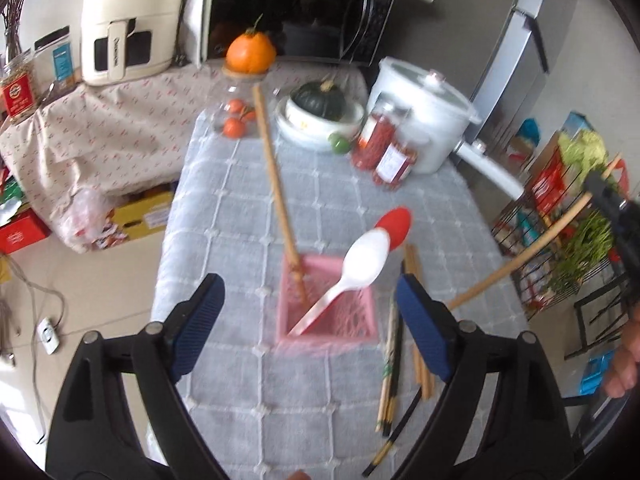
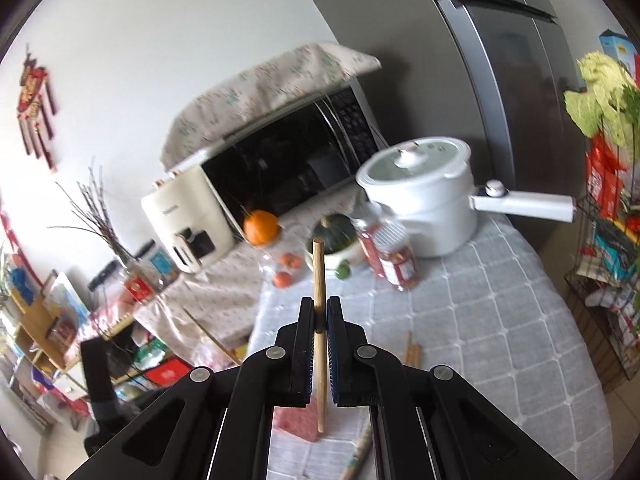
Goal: Organize utensils
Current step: 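Drop the white spoon and the chopstick into the pink basket, opening both tools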
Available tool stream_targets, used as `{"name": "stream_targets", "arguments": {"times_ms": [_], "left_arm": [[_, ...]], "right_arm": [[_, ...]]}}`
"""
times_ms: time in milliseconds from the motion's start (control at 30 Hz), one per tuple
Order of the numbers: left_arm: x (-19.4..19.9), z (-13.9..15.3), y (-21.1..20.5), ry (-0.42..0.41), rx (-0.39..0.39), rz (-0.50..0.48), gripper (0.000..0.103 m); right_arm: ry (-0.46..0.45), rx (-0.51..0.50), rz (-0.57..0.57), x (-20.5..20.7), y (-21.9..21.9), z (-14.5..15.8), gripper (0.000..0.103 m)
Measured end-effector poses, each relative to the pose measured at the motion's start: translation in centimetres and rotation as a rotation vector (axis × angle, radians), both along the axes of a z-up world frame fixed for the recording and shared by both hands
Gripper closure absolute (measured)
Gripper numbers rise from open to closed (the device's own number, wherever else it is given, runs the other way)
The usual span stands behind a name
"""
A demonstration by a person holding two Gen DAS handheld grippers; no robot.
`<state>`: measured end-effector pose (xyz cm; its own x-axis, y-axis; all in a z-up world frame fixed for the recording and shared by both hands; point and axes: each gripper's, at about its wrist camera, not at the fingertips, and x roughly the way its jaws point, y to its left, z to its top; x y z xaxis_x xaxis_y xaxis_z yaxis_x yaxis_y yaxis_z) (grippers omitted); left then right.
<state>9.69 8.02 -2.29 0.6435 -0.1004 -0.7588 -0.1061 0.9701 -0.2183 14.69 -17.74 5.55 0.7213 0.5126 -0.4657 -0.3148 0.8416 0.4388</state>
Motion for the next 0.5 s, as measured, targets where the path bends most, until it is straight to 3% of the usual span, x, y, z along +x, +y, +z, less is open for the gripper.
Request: {"name": "stream_targets", "arguments": {"times_ms": [67, 267, 500], "left_arm": [[-0.3, -0.8, 0.7, 0.055, -0.003, 0.025, 0.005], [-0.8, -3.6, 2.7, 0.136, -0.047, 0.066, 0.004], [-0.9, -3.6, 2.5, 0.145, -0.068, 0.054, 0.004]], "right_arm": [[-0.032, 0.029, 0.012, -0.5, 0.4, 0.7, 0.097], [-0.123, 0.080, 0.039, -1.5, 1.6, 1.8, 0.097], [-0.132, 0.046, 0.080, -1.1, 4.7, 0.4, 0.097]]}}
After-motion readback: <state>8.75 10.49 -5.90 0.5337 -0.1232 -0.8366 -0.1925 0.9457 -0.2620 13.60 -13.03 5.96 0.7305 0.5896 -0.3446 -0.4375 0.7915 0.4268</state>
